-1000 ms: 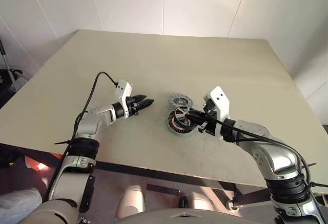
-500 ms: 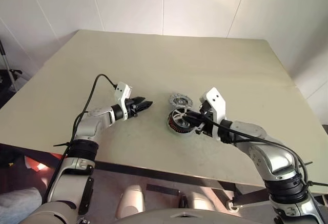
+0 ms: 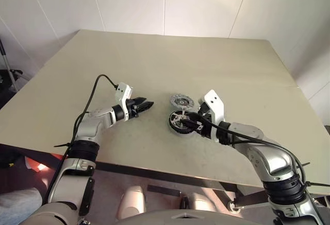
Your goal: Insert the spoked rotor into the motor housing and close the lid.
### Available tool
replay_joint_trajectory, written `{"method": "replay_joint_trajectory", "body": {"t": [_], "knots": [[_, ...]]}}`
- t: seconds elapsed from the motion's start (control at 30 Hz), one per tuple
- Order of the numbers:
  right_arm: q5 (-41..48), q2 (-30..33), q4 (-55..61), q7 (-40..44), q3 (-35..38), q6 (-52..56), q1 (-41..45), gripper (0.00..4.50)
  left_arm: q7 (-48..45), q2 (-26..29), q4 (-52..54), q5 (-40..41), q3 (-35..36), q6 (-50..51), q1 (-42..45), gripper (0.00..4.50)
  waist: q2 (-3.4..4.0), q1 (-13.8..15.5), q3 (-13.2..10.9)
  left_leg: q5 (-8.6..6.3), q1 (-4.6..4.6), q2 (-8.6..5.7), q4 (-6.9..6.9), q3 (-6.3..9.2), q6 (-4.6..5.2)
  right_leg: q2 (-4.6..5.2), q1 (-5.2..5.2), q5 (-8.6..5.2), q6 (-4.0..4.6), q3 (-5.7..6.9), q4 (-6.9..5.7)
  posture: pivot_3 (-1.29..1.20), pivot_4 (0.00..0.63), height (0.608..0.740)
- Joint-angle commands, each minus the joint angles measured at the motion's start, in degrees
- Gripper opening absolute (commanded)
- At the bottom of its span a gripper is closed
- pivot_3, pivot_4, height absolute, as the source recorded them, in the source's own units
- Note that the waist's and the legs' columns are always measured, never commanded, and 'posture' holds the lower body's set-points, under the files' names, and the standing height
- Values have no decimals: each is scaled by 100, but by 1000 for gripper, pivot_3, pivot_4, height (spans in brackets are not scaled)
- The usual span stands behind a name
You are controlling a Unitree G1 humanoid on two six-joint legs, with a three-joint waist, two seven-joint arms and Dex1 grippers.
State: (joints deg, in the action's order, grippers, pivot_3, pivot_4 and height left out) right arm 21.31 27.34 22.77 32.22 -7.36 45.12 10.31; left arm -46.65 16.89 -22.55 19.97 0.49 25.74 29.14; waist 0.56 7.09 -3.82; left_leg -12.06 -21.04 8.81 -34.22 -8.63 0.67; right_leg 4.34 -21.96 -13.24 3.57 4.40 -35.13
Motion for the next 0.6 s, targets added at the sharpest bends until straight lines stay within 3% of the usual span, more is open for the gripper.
{"method": "replay_joint_trajectory", "body": {"t": [0.03, 0.33, 0.43, 0.6], "knots": [[45, -24, 208, 8, 178, -228, 194, 2950, 2, -7, 85, -4, 13, -37, 68, 2640, 0, 0, 0, 0, 0, 0, 0, 0, -1, 0, 0, 0, 0, 0, 0, 0, 0, 740], [401, -129, 300, 100, 589, -369, 533, 2950, 12, -45, 15, -36, 9, -81, 99, 2640, 0, 1, 0, 1, 0, 0, -1, 0, -1, 0, 0, 1, 0, 0, -5, 0, 0, 740], [328, -154, 147, 81, 575, -434, 511, 2374, 8, -45, 2, -43, 14, -89, 101, 2640, 0, 0, 0, 2, 0, 0, -1, 0, -1, 0, -1, 1, 1, 0, -6, 0, 0, 740], [218, -180, -14, 113, 380, -463, 229, 646, -12, -14, 4, -46, 18, -90, 71, 2640, 0, 1, 0, 2, 0, 0, -2, 0, -2, 0, -1, 1, 1, 0, -7, 0, 0, 740]]}}
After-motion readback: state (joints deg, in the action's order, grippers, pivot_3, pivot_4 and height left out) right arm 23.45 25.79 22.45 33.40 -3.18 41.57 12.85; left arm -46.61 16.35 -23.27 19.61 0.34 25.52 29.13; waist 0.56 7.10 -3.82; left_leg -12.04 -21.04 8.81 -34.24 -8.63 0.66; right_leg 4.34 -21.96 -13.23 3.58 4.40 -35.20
